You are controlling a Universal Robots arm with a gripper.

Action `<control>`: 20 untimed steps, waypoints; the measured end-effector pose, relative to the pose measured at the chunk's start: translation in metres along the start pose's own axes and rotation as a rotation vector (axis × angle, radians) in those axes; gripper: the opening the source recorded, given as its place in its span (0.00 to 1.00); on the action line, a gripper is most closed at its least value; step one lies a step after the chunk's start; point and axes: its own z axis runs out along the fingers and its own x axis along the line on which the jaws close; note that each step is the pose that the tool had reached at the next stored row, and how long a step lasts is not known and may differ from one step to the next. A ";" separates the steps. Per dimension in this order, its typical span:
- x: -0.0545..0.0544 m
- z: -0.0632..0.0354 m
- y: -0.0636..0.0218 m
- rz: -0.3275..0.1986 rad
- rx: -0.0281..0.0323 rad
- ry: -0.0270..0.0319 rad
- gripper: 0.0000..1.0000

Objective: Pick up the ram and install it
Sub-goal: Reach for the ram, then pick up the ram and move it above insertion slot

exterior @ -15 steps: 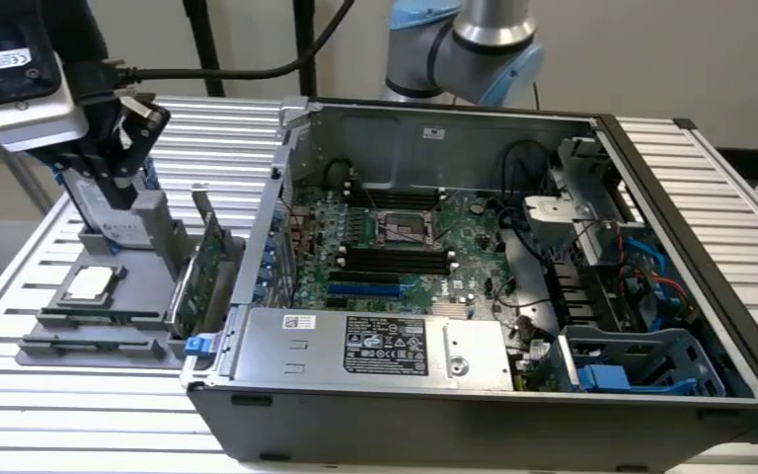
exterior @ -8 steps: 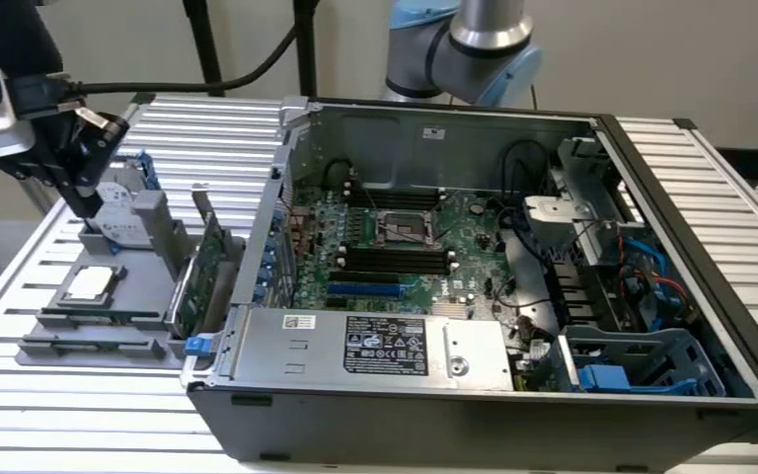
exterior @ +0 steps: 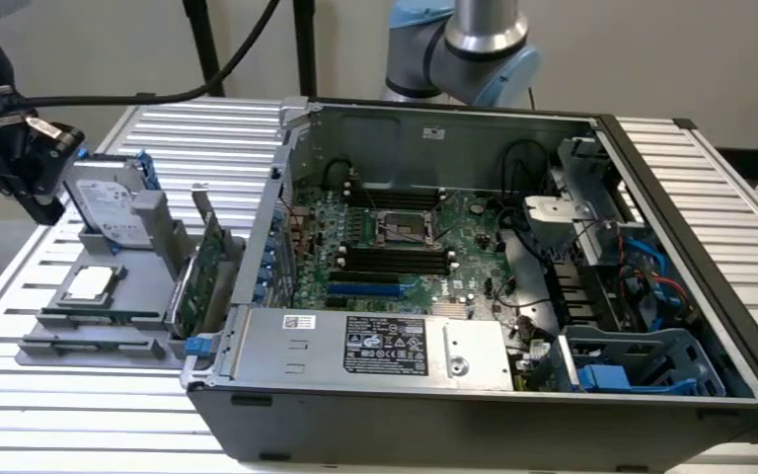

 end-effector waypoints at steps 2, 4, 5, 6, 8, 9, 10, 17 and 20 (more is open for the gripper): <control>0.007 0.0018 -0.0007 0.000 0.0015 0.0020 0.00; 0.012 0.0036 -0.0012 -0.001 0.0024 0.0044 0.00; 0.015 0.0046 -0.0014 -0.001 0.0027 0.0061 0.00; 0.016 0.0053 -0.0015 -0.002 0.0031 0.0082 0.00; 0.017 0.0059 -0.0016 -0.002 0.0039 0.0145 0.00; 0.017 0.0059 -0.0016 -0.002 0.0041 0.0153 0.00; 0.017 0.0059 -0.0016 -0.002 0.0042 0.0154 0.00; 0.017 0.0059 -0.0016 -0.002 0.0042 0.0154 0.00; 0.017 0.0059 -0.0016 -0.002 0.0041 0.0154 0.00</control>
